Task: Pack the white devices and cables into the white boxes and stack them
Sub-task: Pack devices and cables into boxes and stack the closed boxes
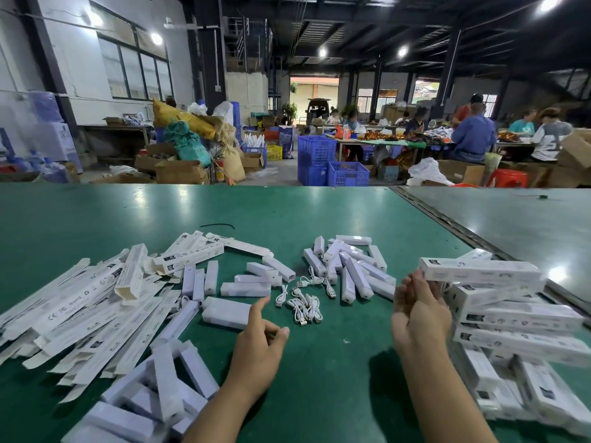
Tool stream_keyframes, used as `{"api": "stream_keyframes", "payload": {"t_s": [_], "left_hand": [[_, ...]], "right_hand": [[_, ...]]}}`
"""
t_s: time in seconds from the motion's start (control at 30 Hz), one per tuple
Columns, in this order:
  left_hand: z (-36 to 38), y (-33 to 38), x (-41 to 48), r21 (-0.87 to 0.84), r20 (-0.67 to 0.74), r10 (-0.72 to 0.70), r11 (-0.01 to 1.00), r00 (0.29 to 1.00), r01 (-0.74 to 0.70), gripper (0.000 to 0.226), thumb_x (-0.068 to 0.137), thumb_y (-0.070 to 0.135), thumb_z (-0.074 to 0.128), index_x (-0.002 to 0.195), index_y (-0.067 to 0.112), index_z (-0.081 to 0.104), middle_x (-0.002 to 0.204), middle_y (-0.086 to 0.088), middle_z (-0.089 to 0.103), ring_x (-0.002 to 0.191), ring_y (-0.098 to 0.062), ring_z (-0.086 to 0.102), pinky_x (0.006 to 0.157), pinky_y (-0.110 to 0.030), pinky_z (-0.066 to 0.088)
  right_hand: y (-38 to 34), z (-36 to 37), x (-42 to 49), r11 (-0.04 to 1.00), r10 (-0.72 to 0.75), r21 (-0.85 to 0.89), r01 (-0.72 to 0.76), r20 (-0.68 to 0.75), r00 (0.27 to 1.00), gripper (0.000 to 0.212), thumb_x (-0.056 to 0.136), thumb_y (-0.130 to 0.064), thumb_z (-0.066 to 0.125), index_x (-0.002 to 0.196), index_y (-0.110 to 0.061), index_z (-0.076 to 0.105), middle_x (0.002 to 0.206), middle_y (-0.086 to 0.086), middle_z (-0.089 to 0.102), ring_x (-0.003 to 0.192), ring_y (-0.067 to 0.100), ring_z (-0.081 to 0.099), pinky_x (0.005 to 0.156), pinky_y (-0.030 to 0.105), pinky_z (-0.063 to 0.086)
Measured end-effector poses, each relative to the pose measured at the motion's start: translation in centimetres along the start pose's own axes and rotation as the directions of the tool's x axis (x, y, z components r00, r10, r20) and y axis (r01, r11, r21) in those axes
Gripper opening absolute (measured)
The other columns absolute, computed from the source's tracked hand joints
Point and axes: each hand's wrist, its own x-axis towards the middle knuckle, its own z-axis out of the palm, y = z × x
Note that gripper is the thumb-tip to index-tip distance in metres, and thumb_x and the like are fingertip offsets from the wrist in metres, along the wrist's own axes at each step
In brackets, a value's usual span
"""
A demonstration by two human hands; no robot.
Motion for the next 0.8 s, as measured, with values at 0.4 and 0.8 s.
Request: {"api": "stream_keyframes", "payload": {"t_s": [0.4, 0.8], "left_hand": [[0.6, 0.5, -0.3, 0.214, 0.042, 0.046, 0.975, 0.998, -0.054, 0.050, 0.095, 0.017, 0.063, 0.141, 0.020, 0.044, 0.081, 0.010, 0.061, 0.079, -0.005, 0.059, 0.071, -0.009, 0.043], [-3.7, 1.5, 4.0, 0.800, 0.054, 0.027, 0.597, 0.998, -0.059, 0.030, 0.098, 0.016, 0.045, 0.126, 0.020, 0.051, 0.121, 0.001, 0.059, 0.094, -0.015, 0.050, 0.073, -0.029, 0.043]], "right_hand": [[6.2, -2.7, -0.8, 0.339, -0.001, -0.857, 0.387, 0.411, 0.912, 0.020, 0.092, -0.016, 0.065, 0.111, -0.013, 0.070, 0.097, -0.002, 0.071, 0.083, 0.010, 0.061, 0.084, 0.035, 0.054], [10.7, -5.1, 0.0, -0.512, 0.515, -0.407, 0.757, 0.560, 0.649, 0.068, 0.093, -0.071, 0.023, 0.153, -0.040, 0.017, 0.165, -0.005, 0.004, 0.151, 0.017, 0.001, 0.119, 0.040, 0.006]]}}
